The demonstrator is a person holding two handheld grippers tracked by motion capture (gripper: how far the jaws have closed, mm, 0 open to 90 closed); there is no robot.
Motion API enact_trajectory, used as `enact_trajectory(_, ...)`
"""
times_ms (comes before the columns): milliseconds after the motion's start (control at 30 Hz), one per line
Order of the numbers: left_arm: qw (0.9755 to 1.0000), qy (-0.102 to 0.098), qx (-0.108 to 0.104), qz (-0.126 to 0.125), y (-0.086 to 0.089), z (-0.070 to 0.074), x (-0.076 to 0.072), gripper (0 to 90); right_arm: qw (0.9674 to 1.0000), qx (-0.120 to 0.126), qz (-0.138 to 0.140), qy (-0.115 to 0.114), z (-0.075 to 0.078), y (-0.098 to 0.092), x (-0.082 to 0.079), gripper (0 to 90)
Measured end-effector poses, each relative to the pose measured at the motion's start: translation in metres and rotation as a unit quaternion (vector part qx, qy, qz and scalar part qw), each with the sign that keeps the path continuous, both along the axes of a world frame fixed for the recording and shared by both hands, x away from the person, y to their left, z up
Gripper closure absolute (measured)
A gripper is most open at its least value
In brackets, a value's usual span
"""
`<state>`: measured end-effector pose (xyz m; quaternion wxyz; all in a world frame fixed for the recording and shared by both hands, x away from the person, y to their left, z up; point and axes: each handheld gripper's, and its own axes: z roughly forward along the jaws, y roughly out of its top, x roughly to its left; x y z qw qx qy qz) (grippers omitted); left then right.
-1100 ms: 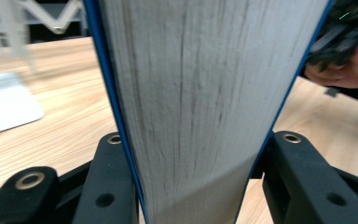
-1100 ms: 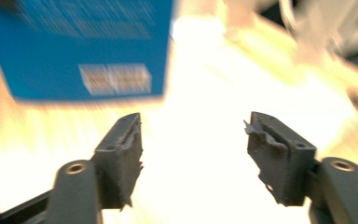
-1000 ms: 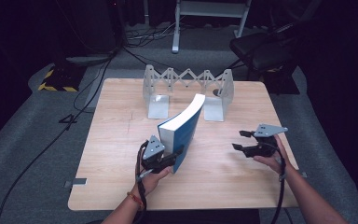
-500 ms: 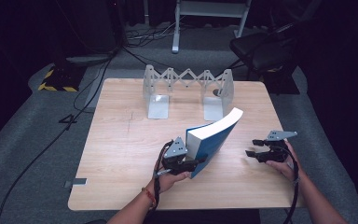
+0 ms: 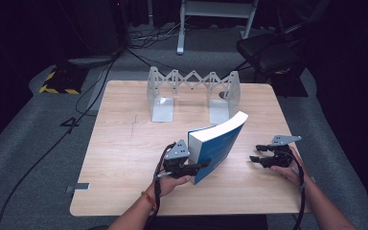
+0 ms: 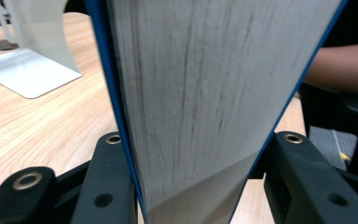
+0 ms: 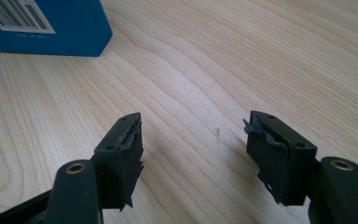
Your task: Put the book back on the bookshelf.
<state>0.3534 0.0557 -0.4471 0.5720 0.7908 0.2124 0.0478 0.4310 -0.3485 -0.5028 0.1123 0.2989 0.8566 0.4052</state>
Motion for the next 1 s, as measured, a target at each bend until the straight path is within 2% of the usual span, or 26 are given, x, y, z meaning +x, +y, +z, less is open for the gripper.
enact_trajectory(100, 1.0000, -0.001, 0.005, -0.008, 0.003, 0.001, -0.001, 58.5, 0.9996, -0.021, 0.003, -0.018, -0.001, 0.004, -0.002, 32.3)
enact_trajectory(133, 0.9999, 0.000, 0.010, -0.011, 0.005, 0.002, -0.001, 58.5, 0.9995, -0.027, -0.004, -0.017, 0.000, 0.008, -0.003, 29.0)
enact_trajectory(233, 0.9999, 0.005, 0.011, -0.012, 0.009, 0.003, -0.001, 58.5, 0.9994, -0.028, -0.005, -0.019, -0.001, 0.011, -0.003, 28.2)
enact_trajectory(433, 0.9992, 0.014, 0.021, -0.032, 0.021, 0.005, 0.000, 58.2, 0.9992, -0.028, -0.022, -0.016, -0.001, 0.014, -0.001, 25.4)
enact_trajectory(500, 0.9989, 0.013, 0.026, -0.036, 0.023, 0.005, 0.000, 58.2, 0.9994, -0.031, -0.003, -0.013, 0.000, 0.014, -0.001, 23.0)
enact_trajectory(533, 0.9989, 0.013, 0.026, -0.036, 0.023, 0.005, 0.000, 58.3, 0.9994, -0.031, -0.003, -0.013, 0.000, 0.014, -0.001, 23.0)
enact_trajectory(567, 0.9987, 0.011, 0.031, -0.040, 0.024, 0.006, 0.000, 58.3, 0.9995, -0.029, 0.009, -0.011, -0.001, 0.014, -0.001, 18.9)
enact_trajectory(633, 0.9985, 0.011, 0.033, -0.042, 0.025, 0.005, 0.000, 58.2, 0.9989, -0.030, 0.036, -0.010, -0.001, 0.018, -0.002, 19.6)
enact_trajectory(767, 0.9985, 0.005, 0.035, -0.041, 0.027, 0.003, 0.000, 58.0, 0.9978, -0.024, 0.060, -0.012, 0.000, 0.024, -0.004, 23.0)
enact_trajectory(867, 0.9988, 0.003, 0.036, -0.034, 0.027, 0.002, -0.002, 58.0, 0.9973, 0.003, 0.072, -0.013, 0.003, 0.029, -0.004, 25.4)
enact_trajectory(967, 0.9987, -0.004, 0.040, -0.030, 0.027, 0.002, -0.003, 58.2, 0.9955, 0.021, 0.086, -0.035, 0.018, 0.038, -0.006, 26.9)
enact_trajectory(1000, 0.9986, -0.008, 0.044, -0.030, 0.027, 0.002, -0.004, 58.3, 0.9939, 0.034, 0.095, -0.043, 0.026, 0.042, -0.006, 27.5)
